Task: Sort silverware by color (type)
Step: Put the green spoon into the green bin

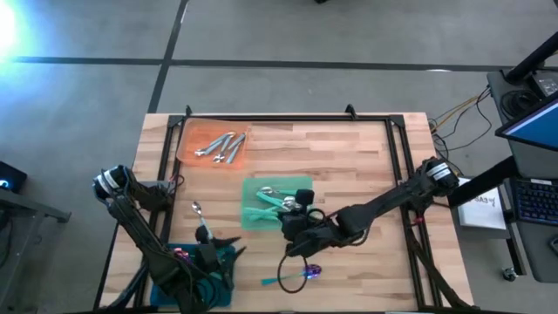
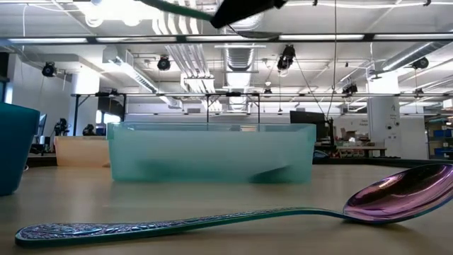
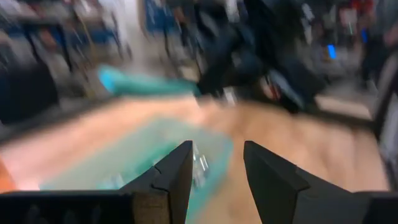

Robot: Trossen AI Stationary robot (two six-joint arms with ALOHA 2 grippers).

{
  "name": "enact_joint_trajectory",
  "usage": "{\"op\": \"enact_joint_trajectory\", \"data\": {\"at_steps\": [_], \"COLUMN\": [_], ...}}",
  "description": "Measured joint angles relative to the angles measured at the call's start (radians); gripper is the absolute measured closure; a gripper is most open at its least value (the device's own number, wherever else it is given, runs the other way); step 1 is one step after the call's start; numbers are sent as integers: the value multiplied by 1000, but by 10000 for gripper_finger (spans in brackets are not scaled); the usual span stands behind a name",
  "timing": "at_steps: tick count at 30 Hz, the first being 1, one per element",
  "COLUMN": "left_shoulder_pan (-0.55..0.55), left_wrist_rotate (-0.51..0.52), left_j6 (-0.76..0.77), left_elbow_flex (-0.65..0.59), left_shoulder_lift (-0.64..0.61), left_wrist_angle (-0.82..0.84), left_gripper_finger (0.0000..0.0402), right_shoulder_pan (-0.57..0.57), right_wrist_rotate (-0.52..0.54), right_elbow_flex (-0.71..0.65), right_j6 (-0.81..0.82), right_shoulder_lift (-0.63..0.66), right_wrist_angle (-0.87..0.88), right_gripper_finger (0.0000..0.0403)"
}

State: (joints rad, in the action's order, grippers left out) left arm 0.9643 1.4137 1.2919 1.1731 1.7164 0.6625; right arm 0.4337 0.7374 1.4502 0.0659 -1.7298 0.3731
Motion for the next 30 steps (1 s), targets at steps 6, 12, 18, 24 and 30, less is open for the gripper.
{"op": "enact_joint_trajectory", "data": {"at_steps": [6, 12, 18, 24, 30], "left_shoulder_pan": [-19, -41, -50, -48, -49], "left_wrist_rotate": [151, 158, 158, 149, 147], "left_j6": [-18, -58, -156, -240, -231], "left_elbow_flex": [-17, 0, 48, 84, 89], "left_shoulder_lift": [0, 0, 0, 0, 0], "left_wrist_angle": [-18, -45, -46, -46, -54], "left_gripper_finger": [273, 273, 273, 280, 327], "right_shoulder_pan": [9, 12, 12, 18, 18], "right_wrist_rotate": [-85, -160, -222, -264, -255], "right_elbow_flex": [0, 0, 0, 0, 0], "right_j6": [-84, -153, -169, -172, -208], "right_shoulder_lift": [0, 0, 0, 1, 1], "right_wrist_angle": [-146, -244, -258, -264, -263], "right_gripper_finger": [388, 388, 388, 388, 389]}}
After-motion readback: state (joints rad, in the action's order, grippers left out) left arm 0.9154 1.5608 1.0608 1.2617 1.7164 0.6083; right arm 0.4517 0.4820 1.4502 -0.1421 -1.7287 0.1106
